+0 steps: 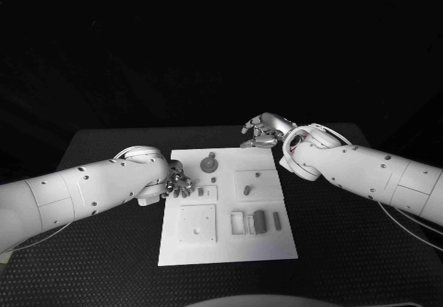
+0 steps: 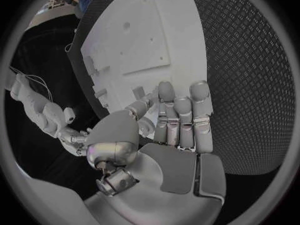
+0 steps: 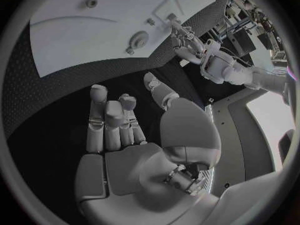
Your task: Assemble the parts on the task board
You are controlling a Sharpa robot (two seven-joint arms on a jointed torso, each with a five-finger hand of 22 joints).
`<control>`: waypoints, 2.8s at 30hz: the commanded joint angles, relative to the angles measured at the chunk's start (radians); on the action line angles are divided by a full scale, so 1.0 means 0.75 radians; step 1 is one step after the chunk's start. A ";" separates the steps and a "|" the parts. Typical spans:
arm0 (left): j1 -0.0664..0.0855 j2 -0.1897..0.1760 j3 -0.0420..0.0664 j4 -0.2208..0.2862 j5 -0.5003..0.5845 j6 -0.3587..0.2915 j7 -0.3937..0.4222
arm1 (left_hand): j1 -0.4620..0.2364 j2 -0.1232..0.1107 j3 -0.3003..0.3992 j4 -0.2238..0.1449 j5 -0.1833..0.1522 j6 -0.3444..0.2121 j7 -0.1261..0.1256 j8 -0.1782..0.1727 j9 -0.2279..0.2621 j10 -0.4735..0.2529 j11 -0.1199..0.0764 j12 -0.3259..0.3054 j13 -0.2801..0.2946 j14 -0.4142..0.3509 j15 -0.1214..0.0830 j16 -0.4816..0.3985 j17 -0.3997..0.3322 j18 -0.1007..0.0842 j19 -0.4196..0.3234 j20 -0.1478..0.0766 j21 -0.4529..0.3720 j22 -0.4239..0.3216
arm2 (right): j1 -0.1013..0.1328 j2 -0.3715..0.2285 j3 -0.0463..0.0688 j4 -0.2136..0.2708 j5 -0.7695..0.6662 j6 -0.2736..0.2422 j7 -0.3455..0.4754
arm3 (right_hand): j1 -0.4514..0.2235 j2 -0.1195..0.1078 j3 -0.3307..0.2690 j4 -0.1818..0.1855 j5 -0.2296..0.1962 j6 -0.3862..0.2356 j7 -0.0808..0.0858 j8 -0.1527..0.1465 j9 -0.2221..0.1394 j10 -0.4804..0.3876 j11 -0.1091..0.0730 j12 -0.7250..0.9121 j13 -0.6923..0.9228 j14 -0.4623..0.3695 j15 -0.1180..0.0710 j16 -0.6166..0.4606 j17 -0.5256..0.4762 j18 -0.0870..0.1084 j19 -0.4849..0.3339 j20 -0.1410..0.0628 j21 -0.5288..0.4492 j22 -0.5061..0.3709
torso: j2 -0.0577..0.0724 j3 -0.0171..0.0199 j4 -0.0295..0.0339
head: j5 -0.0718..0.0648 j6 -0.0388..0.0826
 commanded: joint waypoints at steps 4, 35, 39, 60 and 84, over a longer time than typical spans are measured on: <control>-0.003 0.003 -0.002 0.000 -0.010 0.015 -0.010 | 0.003 -0.026 0.016 -0.008 -0.005 -0.008 0.006 0.006 0.004 -0.011 -0.001 0.004 0.000 -0.002 -0.016 0.001 -0.002 0.046 -0.010 -0.010 0.005 0.026 | -0.001 -0.001 0.000 0.002 0.000 0.020 0.002 | -0.011 -0.002 -0.001 0.005 -0.002 -0.001 0.011 0.007 -0.002 -0.011 -0.001 0.008 -0.002 -0.005 0.001 -0.009 -0.002 0.040 -0.002 -0.007 -0.007 0.022 | -0.001 0.0002 0.0002 | -0.001 -0.005; -0.003 0.005 -0.004 -0.002 -0.009 0.031 -0.017 | -0.005 -0.085 -0.005 0.027 -0.006 -0.018 0.008 0.010 0.018 -0.019 0.001 0.006 0.000 -0.010 -0.014 0.002 -0.003 0.049 -0.016 -0.008 0.006 0.025 | -0.001 0.000 0.000 0.003 0.000 0.022 0.000 | -0.012 -0.001 0.000 0.006 -0.002 -0.001 0.011 0.007 -0.002 -0.013 -0.001 0.008 -0.003 -0.007 0.001 -0.010 -0.002 0.040 -0.003 -0.007 -0.008 0.022 | 0.000 -0.0001 -0.0003 | 0.002 -0.006; -0.003 0.003 -0.004 -0.003 -0.010 0.034 -0.017 | -0.002 -0.085 -0.004 0.027 -0.006 -0.019 0.008 0.010 0.019 -0.020 0.001 0.006 0.000 -0.010 -0.014 0.002 -0.003 0.050 -0.017 -0.008 0.006 0.025 | -0.001 -0.001 0.000 0.003 0.000 0.024 -0.003 | -0.013 -0.002 -0.001 0.006 -0.002 -0.002 0.012 0.007 -0.002 -0.013 -0.001 0.008 -0.004 -0.007 0.001 -0.010 -0.003 0.040 -0.003 -0.007 -0.008 0.022 | 0.000 0.0004 0.0002 | 0.002 -0.007; -0.003 0.003 -0.004 -0.008 -0.010 0.038 -0.028 | -0.022 -0.164 -0.030 0.068 -0.006 -0.036 0.013 0.005 0.025 -0.032 0.006 0.003 -0.002 -0.020 -0.010 -0.001 -0.007 0.051 -0.026 -0.004 0.000 0.022 | -0.001 -0.003 0.000 0.004 0.000 0.024 -0.006 | -0.016 -0.003 -0.001 0.009 -0.002 -0.002 0.012 0.007 -0.002 -0.014 -0.001 0.009 -0.005 -0.008 0.001 -0.010 -0.003 0.040 -0.004 -0.006 -0.008 0.022 | 0.000 -0.0013 0.0014 | 0.001 -0.008; -0.003 0.002 -0.004 -0.008 -0.007 0.038 -0.026 | -0.073 -0.185 -0.190 0.061 -0.003 -0.050 0.016 -0.006 0.026 -0.049 0.008 0.001 -0.007 -0.032 -0.007 -0.007 -0.017 0.058 -0.047 -0.001 -0.015 0.019 | -0.001 -0.001 0.000 0.002 0.000 0.024 -0.005 | -0.015 -0.004 0.000 0.009 -0.002 -0.003 0.012 0.007 -0.002 -0.016 -0.001 0.009 -0.006 -0.009 0.001 -0.011 -0.003 0.040 -0.005 -0.006 -0.009 0.022 | 0.000 0.0003 -0.0004 | 0.005 -0.009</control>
